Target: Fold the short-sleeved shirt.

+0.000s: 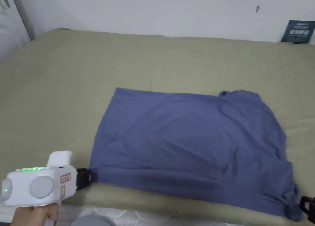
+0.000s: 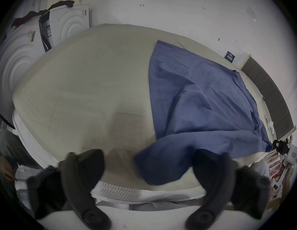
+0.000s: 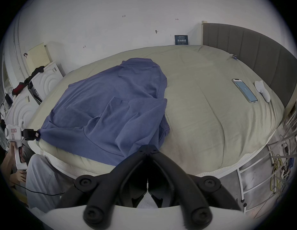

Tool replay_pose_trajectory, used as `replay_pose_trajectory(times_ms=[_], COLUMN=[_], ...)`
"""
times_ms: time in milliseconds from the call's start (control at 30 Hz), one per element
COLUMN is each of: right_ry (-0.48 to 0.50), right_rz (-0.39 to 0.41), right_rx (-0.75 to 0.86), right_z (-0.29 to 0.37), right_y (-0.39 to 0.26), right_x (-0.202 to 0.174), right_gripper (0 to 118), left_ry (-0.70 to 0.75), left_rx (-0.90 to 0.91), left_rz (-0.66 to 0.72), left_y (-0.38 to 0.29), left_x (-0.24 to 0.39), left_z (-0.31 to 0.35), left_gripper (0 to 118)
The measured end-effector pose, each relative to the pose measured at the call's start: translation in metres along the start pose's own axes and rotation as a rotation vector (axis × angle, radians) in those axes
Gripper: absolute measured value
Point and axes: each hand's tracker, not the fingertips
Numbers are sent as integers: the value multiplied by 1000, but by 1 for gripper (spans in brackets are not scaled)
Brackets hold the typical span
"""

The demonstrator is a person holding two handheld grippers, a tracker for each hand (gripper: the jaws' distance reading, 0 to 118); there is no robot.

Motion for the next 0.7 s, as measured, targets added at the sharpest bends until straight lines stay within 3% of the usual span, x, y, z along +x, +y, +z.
replay_pose_trajectory(times_ms=[33, 167, 200, 233, 300, 433, 567, 600, 633, 667, 700], right_ry=[2, 6, 11, 25, 39, 89, 82, 79, 63, 29, 25], right_rz=[1, 20, 26, 27, 51, 118, 101, 85, 80, 89, 86], right_rx=[0, -5, -5, -5, -12, -116, -106, -91, -84, -82, -79], right_z=[0, -5, -4, -3, -6, -18, -27, -25, -26, -28, -28], right_y=[0, 1, 0, 0, -1, -5, -9, -10, -10, -10, -11], right_x=[2, 9, 7, 6, 8, 4, 6, 6, 8, 11, 13], right_gripper=[0, 1, 10, 38, 118, 118, 116, 98, 67, 21, 3], left_ry=[-55, -15, -17, -20, -17, -5, -1, 0, 3, 6, 2], left_rx=[12, 8, -3, -3, 0, 8, 9, 8, 6, 7, 3], left_rz=[0, -45, -46, -38, -28, -31, -34, -33, -31, -30, -27], left_y=[-1, -1, 0, 0, 0, 2, 4, 5, 5, 4, 4], left_x=[1, 12, 12, 11, 10, 18, 16, 15, 14, 14, 12], left_z=[2, 7, 7, 7, 7, 14, 14, 14, 13, 12, 11], left_gripper=[4, 4, 4, 4, 4, 4, 4, 4, 4, 4, 4])
